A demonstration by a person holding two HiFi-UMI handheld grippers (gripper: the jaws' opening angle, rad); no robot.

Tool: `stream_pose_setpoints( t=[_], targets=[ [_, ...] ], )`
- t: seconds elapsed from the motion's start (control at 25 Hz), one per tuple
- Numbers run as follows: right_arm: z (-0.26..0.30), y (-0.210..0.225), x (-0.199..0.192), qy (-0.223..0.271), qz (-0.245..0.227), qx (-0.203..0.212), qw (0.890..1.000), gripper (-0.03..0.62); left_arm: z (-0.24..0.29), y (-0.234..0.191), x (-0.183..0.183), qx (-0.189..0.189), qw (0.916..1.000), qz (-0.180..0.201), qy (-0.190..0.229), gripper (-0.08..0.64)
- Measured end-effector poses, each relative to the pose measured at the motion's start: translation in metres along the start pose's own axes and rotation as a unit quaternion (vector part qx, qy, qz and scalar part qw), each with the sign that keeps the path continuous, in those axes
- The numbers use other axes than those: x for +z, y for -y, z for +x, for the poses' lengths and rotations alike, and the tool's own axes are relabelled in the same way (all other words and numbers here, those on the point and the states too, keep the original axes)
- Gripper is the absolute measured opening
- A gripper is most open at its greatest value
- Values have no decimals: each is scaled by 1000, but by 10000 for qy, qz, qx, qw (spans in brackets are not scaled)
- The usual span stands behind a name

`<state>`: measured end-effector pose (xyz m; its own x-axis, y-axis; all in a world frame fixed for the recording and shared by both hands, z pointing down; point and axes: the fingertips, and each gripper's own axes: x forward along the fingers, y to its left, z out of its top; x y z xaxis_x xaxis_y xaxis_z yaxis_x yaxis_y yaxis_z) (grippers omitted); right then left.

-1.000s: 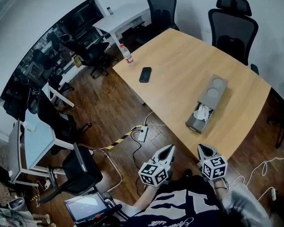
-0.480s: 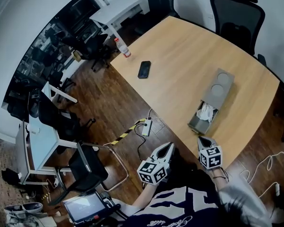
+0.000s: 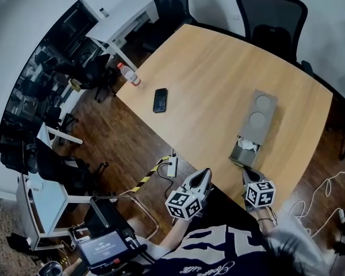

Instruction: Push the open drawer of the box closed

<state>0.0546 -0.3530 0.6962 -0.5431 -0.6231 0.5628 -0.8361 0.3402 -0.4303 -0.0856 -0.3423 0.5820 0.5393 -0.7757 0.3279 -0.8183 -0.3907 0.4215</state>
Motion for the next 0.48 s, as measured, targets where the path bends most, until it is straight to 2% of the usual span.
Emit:
stream_pose_setpoints(
  t=[0.28, 0.48],
  targets=[
    [23, 43, 48, 355, 310, -831, 9954, -3, 37, -33, 37, -400, 9991, 132, -96, -2],
    [30, 63, 63, 490, 389, -1315, 9893, -3, 56, -51, 55, -632, 9977, 223, -109, -2]
  ],
)
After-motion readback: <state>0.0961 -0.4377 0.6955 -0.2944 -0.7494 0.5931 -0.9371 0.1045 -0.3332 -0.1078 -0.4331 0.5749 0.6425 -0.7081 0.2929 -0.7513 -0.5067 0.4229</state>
